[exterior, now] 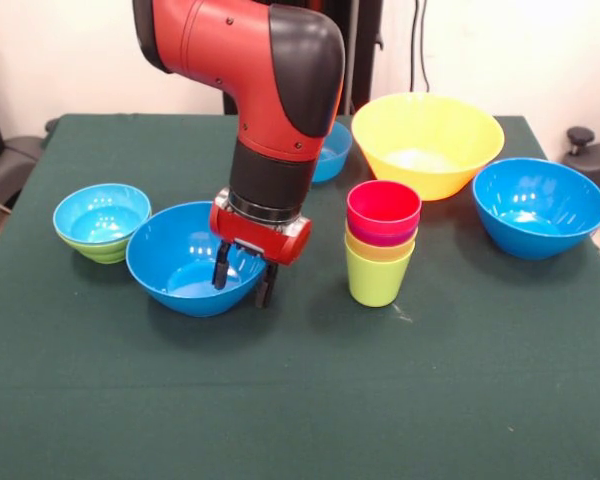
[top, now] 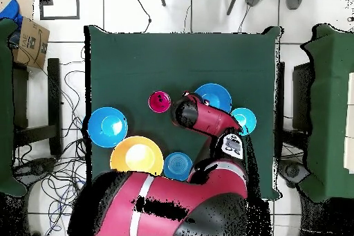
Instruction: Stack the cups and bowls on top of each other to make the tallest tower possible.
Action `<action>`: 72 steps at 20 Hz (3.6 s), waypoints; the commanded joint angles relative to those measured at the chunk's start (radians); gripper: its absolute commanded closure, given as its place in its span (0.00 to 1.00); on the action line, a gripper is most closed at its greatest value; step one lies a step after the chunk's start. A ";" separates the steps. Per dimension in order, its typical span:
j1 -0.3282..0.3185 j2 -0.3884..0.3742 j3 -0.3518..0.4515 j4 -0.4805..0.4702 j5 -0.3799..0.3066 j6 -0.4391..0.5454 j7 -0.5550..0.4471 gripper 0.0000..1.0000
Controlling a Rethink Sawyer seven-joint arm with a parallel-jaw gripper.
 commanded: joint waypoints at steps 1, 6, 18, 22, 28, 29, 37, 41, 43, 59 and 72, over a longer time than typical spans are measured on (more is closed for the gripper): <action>-0.011 0.039 0.072 0.030 -0.019 -0.015 0.141 0.00; -0.034 0.044 0.100 0.024 -0.039 -0.041 0.123 0.00; -0.037 0.037 0.107 0.033 -0.032 -0.027 0.126 0.00; -0.034 0.034 0.103 0.035 -0.029 -0.018 0.127 0.00; -0.020 0.034 0.087 0.024 -0.054 -0.047 0.110 0.00; -0.019 0.033 0.087 0.025 -0.059 -0.059 0.109 1.00; -0.030 0.020 0.110 0.029 -0.062 -0.045 0.100 1.00; -0.030 0.016 0.110 0.032 -0.059 -0.038 0.101 1.00; -0.028 0.012 0.107 0.033 -0.057 -0.028 0.100 1.00; 0.020 -0.063 0.045 0.048 -0.033 0.129 0.089 1.00; 0.025 -0.141 0.026 0.052 -0.042 0.267 0.066 1.00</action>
